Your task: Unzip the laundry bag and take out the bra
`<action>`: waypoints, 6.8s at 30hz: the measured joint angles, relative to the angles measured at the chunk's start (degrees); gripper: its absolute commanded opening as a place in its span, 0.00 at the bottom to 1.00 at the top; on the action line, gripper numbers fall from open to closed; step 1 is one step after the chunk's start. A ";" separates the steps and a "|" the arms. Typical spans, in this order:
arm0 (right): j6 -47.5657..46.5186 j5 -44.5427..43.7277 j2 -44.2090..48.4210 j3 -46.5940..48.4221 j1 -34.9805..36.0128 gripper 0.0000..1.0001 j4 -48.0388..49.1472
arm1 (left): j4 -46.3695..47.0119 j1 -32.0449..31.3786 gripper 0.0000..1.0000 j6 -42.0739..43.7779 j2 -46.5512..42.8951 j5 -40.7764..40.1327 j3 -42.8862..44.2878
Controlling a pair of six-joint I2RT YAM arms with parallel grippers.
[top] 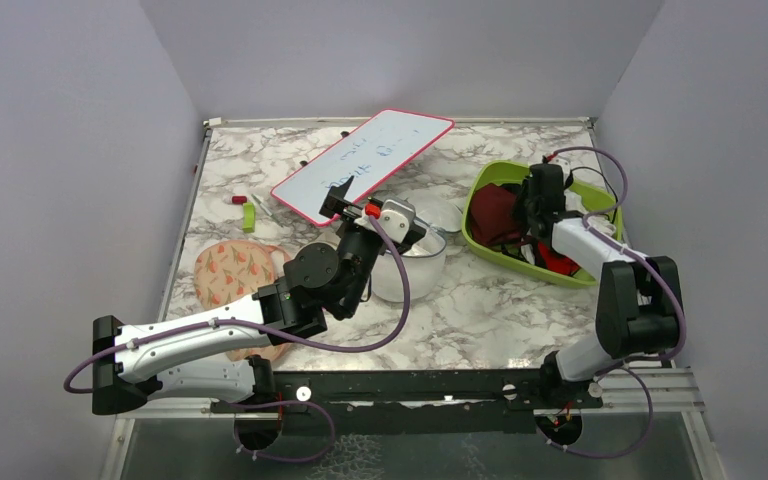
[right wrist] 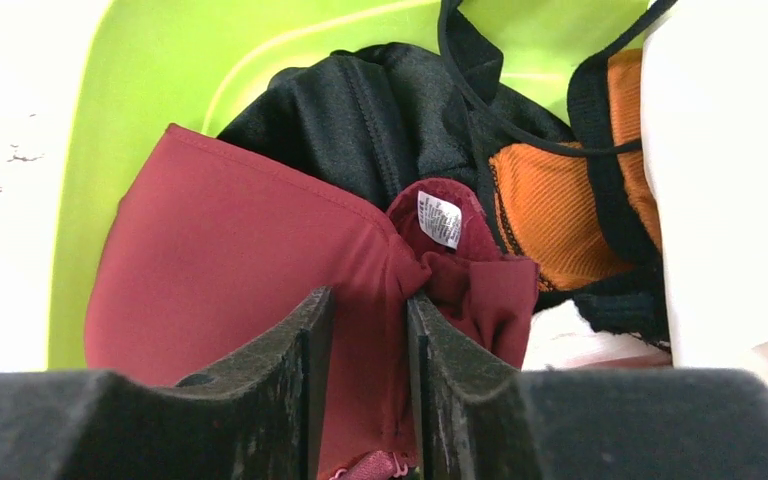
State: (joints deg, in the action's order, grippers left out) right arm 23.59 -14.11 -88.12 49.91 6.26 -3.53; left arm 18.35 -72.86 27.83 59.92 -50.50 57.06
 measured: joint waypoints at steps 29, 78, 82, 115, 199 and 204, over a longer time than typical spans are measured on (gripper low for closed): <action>-14.56 41.18 6.75 16.61 22.34 0.48 -13.62 | -0.42 0.00 0.92 -1.14 -0.02 0.07 0.00; -15.52 16.55 -23.26 25.94 35.43 0.13 -27.67 | -0.44 0.00 0.92 -1.14 -0.35 0.09 0.00; -14.56 14.99 -22.67 25.94 35.71 0.06 -27.47 | -0.44 0.00 0.92 -1.14 -0.42 0.09 0.00; -12.72 15.96 -14.45 21.40 36.15 0.09 -32.52 | -0.44 0.00 0.92 -1.16 -0.46 0.09 0.00; -0.02 5.22 12.41 4.50 -3.10 0.01 -16.65 | -1.29 0.00 0.92 -1.77 -0.57 0.13 0.00; 2.80 10.49 8.13 0.92 -8.20 0.01 -12.17 | -1.29 0.00 0.92 -1.75 -0.57 0.13 0.00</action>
State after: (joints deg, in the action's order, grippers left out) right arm 26.39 -3.62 -79.99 50.83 -1.93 -15.70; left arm 17.06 -72.86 26.09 59.35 -50.37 57.06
